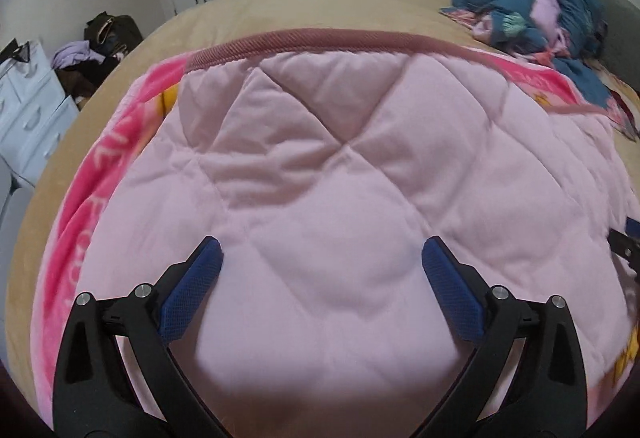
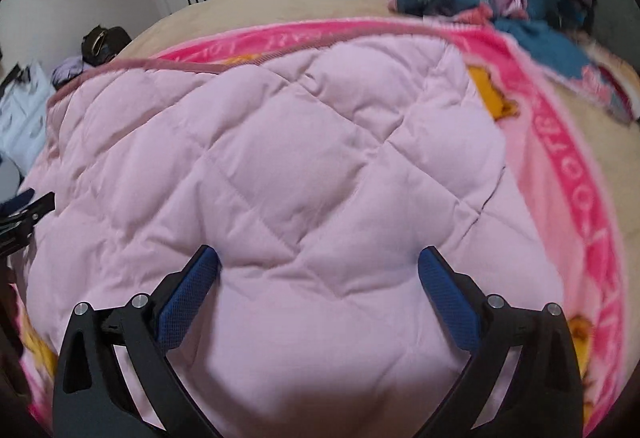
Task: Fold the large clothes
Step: 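Lay the hem near the collar and open both tools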
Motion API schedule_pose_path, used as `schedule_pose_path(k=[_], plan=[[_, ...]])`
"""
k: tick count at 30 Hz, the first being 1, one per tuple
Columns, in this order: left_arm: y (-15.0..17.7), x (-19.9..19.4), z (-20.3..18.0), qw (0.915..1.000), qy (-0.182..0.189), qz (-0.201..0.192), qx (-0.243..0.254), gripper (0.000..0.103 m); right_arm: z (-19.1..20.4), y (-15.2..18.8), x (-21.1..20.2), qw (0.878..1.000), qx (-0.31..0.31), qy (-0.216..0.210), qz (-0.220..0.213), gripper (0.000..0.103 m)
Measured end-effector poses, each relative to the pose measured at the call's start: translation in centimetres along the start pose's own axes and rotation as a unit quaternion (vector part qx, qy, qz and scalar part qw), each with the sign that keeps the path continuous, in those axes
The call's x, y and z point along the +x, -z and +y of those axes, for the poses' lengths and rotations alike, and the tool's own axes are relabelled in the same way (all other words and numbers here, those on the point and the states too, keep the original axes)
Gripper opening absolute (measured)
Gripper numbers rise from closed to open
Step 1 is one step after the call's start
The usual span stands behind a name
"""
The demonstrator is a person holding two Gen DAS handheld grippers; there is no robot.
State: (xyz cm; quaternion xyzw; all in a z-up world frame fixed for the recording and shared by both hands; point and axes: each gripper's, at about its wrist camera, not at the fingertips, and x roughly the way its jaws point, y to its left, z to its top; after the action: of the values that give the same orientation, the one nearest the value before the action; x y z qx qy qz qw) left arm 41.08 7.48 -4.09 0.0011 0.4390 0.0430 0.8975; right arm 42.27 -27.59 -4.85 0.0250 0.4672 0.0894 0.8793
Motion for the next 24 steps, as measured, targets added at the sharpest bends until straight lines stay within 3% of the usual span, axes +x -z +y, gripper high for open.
schedule_pose_path(k=[6,10,16,21,24], plan=[[-2.2,3.1,1.3,0.9993,0.005,0.017,-0.031,0.095,-0.1,-1.9,1.9,1.0,0.004,0.011,0.005,0.099],[-2.2,1.9,1.8,0.9989,0.019,0.003,-0.043,0.095,-0.4,-2.8,1.9,1.0,0.01,0.013,-0.004,0.099],[-0.6,-3.6,3.5,0.9972,0.023,-0.05,-0.051,0.095,-1.8,-0.9,-3.9,0.997,0.041,-0.016,-0.063,0.099],[1.0,-7.3,5.2,0.9958,0.009,-0.073,-0.054,0.095,-2.7,2.4,-9.1,0.993,0.06,-0.016,-0.103,0.099],[2.3,-8.6,6.6,0.9954,0.007,-0.068,-0.067,0.095,-3.7,4.7,-11.6,0.99,0.08,-0.02,-0.118,0.099]])
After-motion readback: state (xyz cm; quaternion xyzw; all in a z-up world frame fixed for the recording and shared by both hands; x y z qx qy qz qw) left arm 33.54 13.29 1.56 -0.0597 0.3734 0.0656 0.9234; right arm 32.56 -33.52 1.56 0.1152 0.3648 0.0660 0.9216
